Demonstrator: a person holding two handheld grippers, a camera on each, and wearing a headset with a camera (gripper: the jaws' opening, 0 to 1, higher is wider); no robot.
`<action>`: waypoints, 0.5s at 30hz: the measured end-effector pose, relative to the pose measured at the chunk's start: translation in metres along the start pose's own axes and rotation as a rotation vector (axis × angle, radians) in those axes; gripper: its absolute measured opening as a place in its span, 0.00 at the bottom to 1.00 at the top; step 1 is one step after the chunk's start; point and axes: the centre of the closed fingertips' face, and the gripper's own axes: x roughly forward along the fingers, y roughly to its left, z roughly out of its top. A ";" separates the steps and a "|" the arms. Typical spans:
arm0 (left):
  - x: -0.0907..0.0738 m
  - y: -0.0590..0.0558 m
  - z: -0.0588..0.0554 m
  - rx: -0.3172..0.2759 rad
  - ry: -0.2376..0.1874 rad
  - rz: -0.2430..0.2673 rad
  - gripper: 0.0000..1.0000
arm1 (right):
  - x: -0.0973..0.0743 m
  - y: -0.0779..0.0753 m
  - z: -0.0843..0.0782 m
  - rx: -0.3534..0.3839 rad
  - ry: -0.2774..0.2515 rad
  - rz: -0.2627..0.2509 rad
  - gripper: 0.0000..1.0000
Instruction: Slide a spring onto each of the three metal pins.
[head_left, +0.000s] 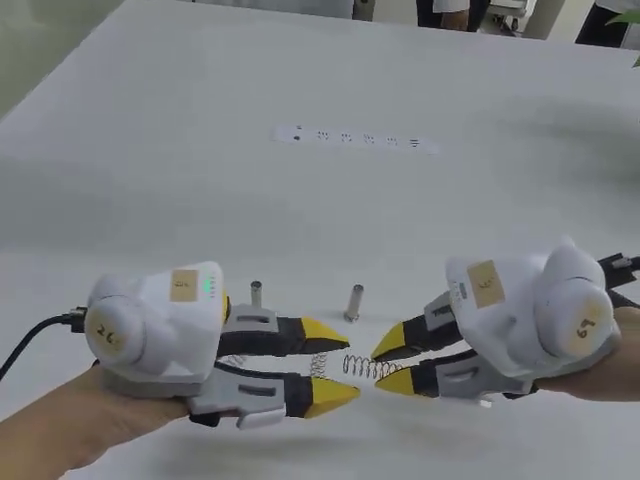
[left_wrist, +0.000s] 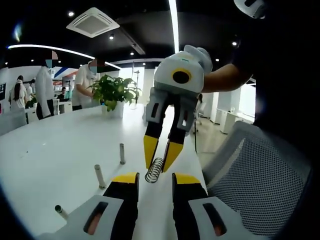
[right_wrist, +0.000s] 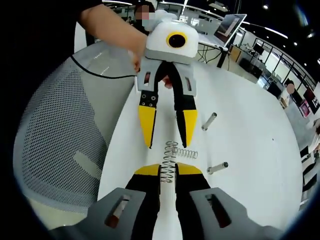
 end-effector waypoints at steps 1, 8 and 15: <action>0.001 -0.001 -0.001 0.001 -0.001 -0.004 0.18 | 0.000 0.000 0.000 0.000 0.000 0.000 0.08; 0.001 -0.001 0.000 0.002 -0.022 -0.008 0.10 | 0.000 0.004 0.002 -0.027 -0.003 0.016 0.08; 0.001 -0.003 0.001 0.002 -0.028 -0.023 0.05 | 0.001 0.005 0.005 -0.036 -0.013 0.018 0.08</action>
